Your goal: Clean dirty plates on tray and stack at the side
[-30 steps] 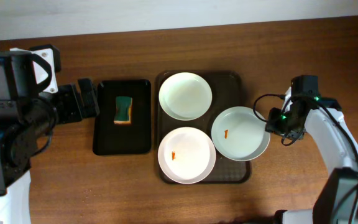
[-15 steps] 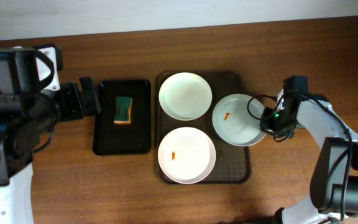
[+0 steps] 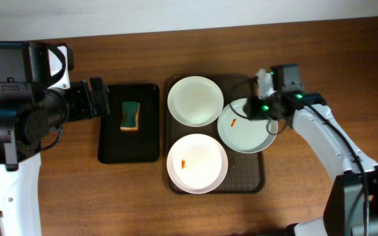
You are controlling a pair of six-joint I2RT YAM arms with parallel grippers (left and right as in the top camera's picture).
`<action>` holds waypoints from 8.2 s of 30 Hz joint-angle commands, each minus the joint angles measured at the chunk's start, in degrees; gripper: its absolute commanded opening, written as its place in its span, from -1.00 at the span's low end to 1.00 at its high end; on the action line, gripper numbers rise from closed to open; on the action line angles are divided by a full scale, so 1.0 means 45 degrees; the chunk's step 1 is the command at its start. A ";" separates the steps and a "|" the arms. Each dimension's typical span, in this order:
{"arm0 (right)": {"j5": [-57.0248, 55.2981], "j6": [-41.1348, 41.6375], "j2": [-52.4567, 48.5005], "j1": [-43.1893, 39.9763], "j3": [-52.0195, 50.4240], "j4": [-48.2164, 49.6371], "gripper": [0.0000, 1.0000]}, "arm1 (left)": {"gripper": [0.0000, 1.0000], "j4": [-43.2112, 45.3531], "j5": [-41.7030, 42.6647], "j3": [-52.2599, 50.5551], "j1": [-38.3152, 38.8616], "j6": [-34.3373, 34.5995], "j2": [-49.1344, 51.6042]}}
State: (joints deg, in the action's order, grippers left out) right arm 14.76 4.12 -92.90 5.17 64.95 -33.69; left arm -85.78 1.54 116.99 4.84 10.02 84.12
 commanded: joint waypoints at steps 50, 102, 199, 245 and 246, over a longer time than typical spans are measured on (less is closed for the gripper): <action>-1.7082 -0.2487 -0.4036 1.0467 0.7592 0.3007 -0.92 | 0.99 -0.0010 0.0141 -0.0015 0.0005 -0.0199 0.0024; -0.2977 0.2599 -0.2152 -0.2249 0.0291 -0.2861 -0.86 | 0.99 -0.0010 0.0141 -0.0015 0.0005 -0.0199 0.0024; -0.2093 0.2195 -0.4634 0.0680 0.2414 -0.0563 -0.91 | -1.00 0.9636 -0.1491 -0.9952 0.1166 0.1049 0.6781; -0.2045 0.2584 -0.4945 0.0690 0.1530 -0.0495 -0.92 | -1.00 0.7936 -0.8680 -0.2030 0.7111 0.0743 1.0899; -0.2045 0.2584 -0.4940 0.0685 0.1530 -0.0544 -0.92 | -1.00 0.7106 -0.8680 -0.1336 0.7014 0.1496 1.0899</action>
State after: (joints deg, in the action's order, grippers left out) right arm 8.95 16.32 -113.47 8.43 73.30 -34.46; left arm -47.77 -28.45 105.12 38.30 12.01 132.29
